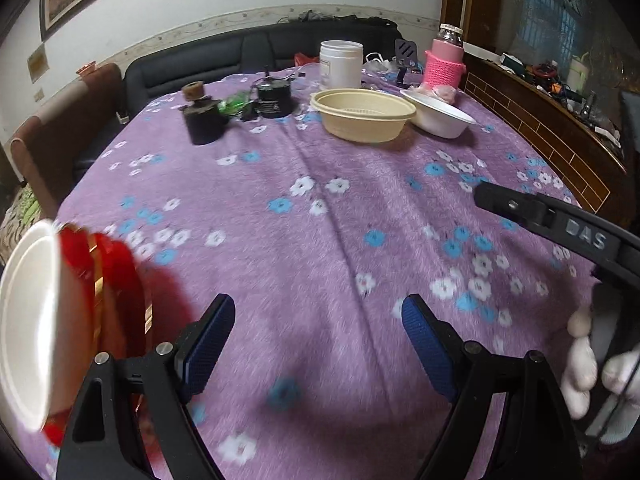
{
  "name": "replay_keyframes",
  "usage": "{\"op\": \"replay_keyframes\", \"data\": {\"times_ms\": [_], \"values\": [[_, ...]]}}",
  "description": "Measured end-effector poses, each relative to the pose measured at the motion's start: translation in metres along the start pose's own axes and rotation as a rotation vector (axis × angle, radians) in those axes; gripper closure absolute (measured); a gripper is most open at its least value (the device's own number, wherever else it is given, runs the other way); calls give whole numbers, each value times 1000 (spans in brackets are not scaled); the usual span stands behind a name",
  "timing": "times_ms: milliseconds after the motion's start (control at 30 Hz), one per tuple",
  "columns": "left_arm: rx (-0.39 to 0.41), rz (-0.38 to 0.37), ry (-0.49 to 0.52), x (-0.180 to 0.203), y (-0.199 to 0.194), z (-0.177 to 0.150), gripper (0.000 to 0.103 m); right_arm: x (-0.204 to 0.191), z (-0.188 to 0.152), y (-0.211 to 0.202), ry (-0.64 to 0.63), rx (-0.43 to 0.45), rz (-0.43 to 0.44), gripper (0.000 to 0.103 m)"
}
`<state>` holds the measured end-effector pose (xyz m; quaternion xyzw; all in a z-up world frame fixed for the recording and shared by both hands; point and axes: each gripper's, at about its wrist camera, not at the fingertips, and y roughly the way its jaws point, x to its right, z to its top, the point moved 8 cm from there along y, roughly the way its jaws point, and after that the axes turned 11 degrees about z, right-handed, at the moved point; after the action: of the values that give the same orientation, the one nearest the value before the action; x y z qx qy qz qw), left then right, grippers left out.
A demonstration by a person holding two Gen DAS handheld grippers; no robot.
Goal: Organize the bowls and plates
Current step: 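Move the right tool to the small white bowl and grasp its rim, then lift the small white bowl and carry it toward the plate stack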
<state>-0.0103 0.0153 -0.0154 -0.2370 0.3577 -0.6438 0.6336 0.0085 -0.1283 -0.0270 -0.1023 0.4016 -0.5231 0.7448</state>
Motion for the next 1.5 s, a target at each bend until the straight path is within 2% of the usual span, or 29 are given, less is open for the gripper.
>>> {"op": "replay_keyframes", "data": {"times_ms": [233, 300, 500, 733, 800, 833, 867, 967, 1100, 1200, 1300, 1500], "values": [[36, -23, -59, -4, 34, 10, 18, 39, 32, 0, 33, 39, -91, 38], [50, -39, -79, -7, 40, 8, 18, 54, 47, 3, 82, 62, -96, 38], [75, -46, -86, -9, 43, 10, 18, 112, 100, 27, 338, 137, -54, 38], [54, -45, -66, -4, 49, 9, 18, 152, 141, 85, 473, 109, -79, 38], [45, -47, -73, -5, 51, 9, 18, 157, 145, 96, 488, 95, -81, 48], [39, -49, -78, -6, 52, 9, 18, 158, 145, 100, 491, 83, -79, 66], [33, -50, -82, -7, 53, 8, 18, 157, 143, 103, 492, 69, -69, 76], [15, -56, -95, -10, 57, 8, 18, 155, 135, 102, 488, 39, -53, 87], [10, -58, -107, -12, 57, 7, 18, 151, 119, 79, 465, 7, -47, 89], [9, -55, -120, -16, 58, 8, 18, 145, 99, 59, 469, -36, 0, 91], [12, -56, -141, -21, 57, 9, 18, 130, 72, 37, 465, -102, 66, 91], [17, -125, -176, -23, 52, 8, 18, 83, 9, 7, 351, -257, 106, 91]]}}
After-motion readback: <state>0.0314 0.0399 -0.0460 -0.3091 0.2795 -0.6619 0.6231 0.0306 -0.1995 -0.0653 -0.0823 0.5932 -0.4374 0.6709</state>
